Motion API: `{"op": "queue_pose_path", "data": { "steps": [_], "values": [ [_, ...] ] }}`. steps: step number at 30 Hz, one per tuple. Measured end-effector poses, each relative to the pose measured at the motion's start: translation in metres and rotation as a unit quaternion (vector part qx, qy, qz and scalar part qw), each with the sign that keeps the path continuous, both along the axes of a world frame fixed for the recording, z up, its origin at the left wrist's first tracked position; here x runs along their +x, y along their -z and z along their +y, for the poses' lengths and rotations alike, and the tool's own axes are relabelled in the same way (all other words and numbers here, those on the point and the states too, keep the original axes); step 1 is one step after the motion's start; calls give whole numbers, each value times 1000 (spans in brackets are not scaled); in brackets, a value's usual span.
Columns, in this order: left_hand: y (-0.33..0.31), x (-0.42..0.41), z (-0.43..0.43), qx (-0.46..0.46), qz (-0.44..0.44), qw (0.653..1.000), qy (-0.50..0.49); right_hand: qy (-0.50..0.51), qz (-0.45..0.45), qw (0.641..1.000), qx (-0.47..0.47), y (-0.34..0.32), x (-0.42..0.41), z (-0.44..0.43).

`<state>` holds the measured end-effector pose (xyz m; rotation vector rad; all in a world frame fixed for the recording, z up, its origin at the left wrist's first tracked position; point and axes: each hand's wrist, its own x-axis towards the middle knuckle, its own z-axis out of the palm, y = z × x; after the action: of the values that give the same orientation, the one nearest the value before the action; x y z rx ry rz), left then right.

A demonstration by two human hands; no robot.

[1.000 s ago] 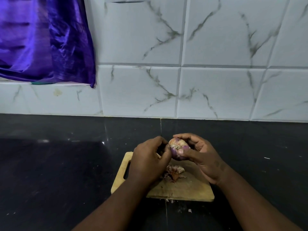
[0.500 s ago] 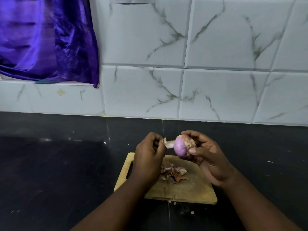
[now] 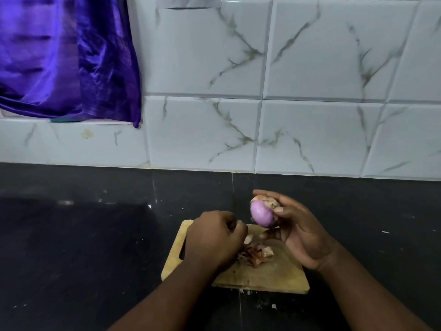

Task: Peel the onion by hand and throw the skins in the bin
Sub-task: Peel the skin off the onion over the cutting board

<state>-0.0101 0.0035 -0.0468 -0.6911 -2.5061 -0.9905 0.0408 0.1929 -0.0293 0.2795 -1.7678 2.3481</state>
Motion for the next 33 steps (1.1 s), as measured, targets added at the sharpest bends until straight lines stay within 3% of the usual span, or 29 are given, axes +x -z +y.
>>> {"op": "queue_pose_path", "data": {
  "steps": [5, 10, 16, 30, 33],
  "values": [
    [-4, 1, -3, 32, 47, 998, -10, -1, -14, 999, 46, 3, 1, -2],
    [-3, 3, -4, 123, 102, 986, 51, 18, -15, 999, 34, 3, 0, 1],
    [-4, 2, -3, 107, 136, 978, 116, 14, -3, 997, 72, 2, 3, 2],
    [-3, -5, 1, 220, 92, 960, 145, -9, 23, 999, 45, 3, -2, 3],
    [-2, -7, 1, 228, 63, 963, 130, -32, 20, 999, 4, 1, -2, 3]
  ]
}}
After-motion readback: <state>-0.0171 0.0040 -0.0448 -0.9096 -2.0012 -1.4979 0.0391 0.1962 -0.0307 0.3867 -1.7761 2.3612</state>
